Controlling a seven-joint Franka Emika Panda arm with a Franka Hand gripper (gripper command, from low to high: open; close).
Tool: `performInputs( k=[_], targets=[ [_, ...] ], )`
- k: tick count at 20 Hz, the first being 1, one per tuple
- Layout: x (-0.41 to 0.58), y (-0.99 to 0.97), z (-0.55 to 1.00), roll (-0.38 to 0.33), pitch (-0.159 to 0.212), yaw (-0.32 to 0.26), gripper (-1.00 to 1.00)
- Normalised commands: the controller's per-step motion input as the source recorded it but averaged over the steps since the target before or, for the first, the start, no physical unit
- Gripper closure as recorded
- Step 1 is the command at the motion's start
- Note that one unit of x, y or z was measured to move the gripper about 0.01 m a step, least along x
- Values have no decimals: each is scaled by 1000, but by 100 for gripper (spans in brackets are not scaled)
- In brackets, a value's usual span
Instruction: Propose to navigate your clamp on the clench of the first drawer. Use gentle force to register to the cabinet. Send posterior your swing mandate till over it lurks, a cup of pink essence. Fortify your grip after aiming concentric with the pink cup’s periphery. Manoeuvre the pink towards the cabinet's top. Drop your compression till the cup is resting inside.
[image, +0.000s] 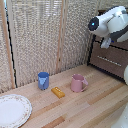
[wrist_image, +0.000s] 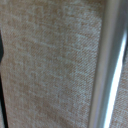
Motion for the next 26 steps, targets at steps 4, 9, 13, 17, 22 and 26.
performInputs(
  k=[4, 9, 13, 17, 22, 26],
  targets=[
    [-81, 411, 0, -15, 51, 0, 100],
    [57, 338, -50, -15, 42, 72, 100],
    [174, 106, -86, -26, 52, 96, 100],
    [4, 66, -6, 5, 34, 206, 100],
    [14, 194, -69, 23, 6, 280, 100],
    [154, 921, -19, 0, 16, 16, 100]
  ],
)
